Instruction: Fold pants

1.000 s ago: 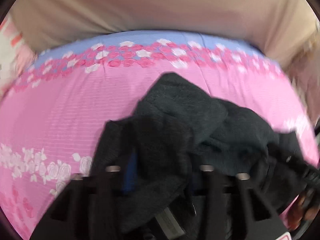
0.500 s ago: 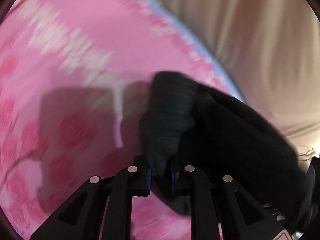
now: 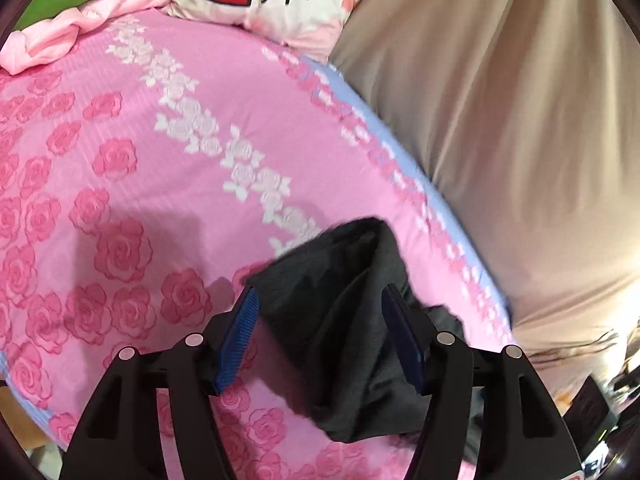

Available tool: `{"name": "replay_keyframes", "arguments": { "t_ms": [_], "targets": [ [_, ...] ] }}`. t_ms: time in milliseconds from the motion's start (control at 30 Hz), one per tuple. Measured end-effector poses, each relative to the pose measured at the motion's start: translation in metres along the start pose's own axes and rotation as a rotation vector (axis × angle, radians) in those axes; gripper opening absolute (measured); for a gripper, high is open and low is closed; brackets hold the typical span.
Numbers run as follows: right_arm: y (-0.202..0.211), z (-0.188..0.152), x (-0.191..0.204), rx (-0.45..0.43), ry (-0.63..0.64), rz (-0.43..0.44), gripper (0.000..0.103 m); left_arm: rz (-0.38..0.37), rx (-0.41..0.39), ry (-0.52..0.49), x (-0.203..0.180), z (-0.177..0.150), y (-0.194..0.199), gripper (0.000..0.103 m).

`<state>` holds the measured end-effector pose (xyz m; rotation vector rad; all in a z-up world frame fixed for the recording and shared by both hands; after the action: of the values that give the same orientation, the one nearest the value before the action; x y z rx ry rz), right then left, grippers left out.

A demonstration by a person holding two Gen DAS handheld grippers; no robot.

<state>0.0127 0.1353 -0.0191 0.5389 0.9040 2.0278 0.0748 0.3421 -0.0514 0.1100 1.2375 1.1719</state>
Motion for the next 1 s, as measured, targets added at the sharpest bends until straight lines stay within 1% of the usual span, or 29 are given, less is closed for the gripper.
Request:
{"name": "replay_keyframes", "arguments": {
  "t_ms": [33,67,100,133,200,233,267,300,333,367,400,433,533,567,600,633,700,733,767,800,833,867,933,967,1000],
  "targets": [
    [-0.004,0.004,0.012,-0.004,0.062,-0.007,0.062,-0.017,-0.005,0.003,-0.001,0.002,0.004,0.061],
    [-0.009,0.008,0.028,-0.008,0.124,-0.014,0.066,-0.030,-0.009,-0.002,-0.002,0.003,0.012,0.061],
    [-0.021,0.015,0.052,-0.003,0.217,-0.022,0.073,-0.034,-0.015,-0.016,-0.003,0.004,0.018,0.062],
    [-0.031,0.019,0.066,0.009,0.272,-0.030,0.075,-0.033,-0.021,-0.029,-0.004,0.006,0.024,0.062],
    [-0.054,0.027,0.090,0.032,0.360,-0.037,0.075,-0.026,-0.040,-0.053,-0.002,0.007,0.040,0.064],
    [-0.073,0.031,0.096,0.057,0.387,-0.044,0.066,-0.030,-0.044,-0.060,-0.003,0.009,0.042,0.065],
    [-0.088,0.032,0.095,0.090,0.394,-0.062,0.048,-0.034,-0.047,-0.066,-0.002,0.009,0.051,0.066],
    [-0.100,0.033,0.091,0.142,0.376,-0.051,0.003,-0.037,-0.051,-0.067,0.001,0.009,0.055,0.066],
    [-0.100,0.046,0.077,0.152,0.288,-0.028,0.005,-0.045,-0.056,-0.072,0.002,0.009,0.061,0.066],
    [-0.085,0.064,0.062,0.096,0.213,-0.010,0.005,-0.047,-0.056,-0.076,0.004,0.009,0.065,0.067],
    [-0.051,0.094,0.043,-0.020,0.142,-0.029,0.005,-0.048,-0.059,-0.079,0.006,0.009,0.068,0.067],
    [-0.019,0.115,0.029,-0.114,0.089,-0.053,0.005,-0.052,-0.064,-0.083,0.007,0.008,0.071,0.067],
    [0.046,0.153,-0.004,-0.302,-0.029,-0.072,0.006,-0.067,-0.048,-0.102,0.006,0.003,0.065,0.069],
    [0.049,0.156,-0.007,-0.327,-0.047,-0.070,0.006,-0.079,-0.028,-0.119,0.002,0.000,0.058,0.069],
    [0.043,0.159,-0.006,-0.324,-0.055,-0.063,0.007,-0.083,-0.011,-0.124,0.001,-0.004,0.054,0.069],
    [0.015,0.155,0.004,-0.262,-0.044,-0.016,0.011,-0.090,0.006,-0.126,-0.001,-0.007,0.048,0.069],
    [-0.050,0.130,0.034,-0.062,0.003,0.090,0.017,-0.100,0.018,-0.123,-0.002,-0.011,0.042,0.069],
    [-0.089,0.108,0.050,0.064,0.031,0.135,0.016,-0.098,0.016,-0.118,-0.001,-0.012,0.041,0.069],
    [-0.107,0.088,0.061,0.119,0.038,0.161,0.016,-0.099,0.009,-0.114,0.000,-0.012,0.043,0.069],
    [-0.116,0.075,0.067,0.147,0.043,0.186,0.016,-0.101,0.003,-0.106,0.003,-0.013,0.047,0.069],
    [-0.118,0.065,0.069,0.152,0.046,0.189,0.016,-0.101,0.000,-0.100,0.006,-0.013,0.049,0.069],
    [-0.114,0.060,0.065,0.132,0.034,0.169,0.019,-0.093,-0.006,-0.097,0.011,-0.013,0.054,0.069],
    [-0.106,0.057,0.060,0.105,0.017,0.161,0.046,-0.066,-0.020,-0.094,0.019,-0.012,0.059,0.069],
    [-0.104,0.055,0.060,0.099,0.031,0.145,0.050,-0.060,-0.024,-0.088,0.023,-0.011,0.060,0.069],
    [-0.105,0.057,0.063,0.096,0.059,0.121,0.053,-0.060,-0.022,-0.082,0.025,-0.011,0.060,0.069]
  ]
}}
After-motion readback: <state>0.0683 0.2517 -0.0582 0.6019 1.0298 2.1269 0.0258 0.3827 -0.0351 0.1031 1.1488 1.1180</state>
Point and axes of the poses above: each gripper's, at about its wrist camera, not at the fingertips, and y roughly against the way its jaws point, x to its left, z to its top, the point moved 7 cm from there along -y, roughly the way its jaws point, and after that the axes turned 5 degrees about x, right-handed, at the moved point
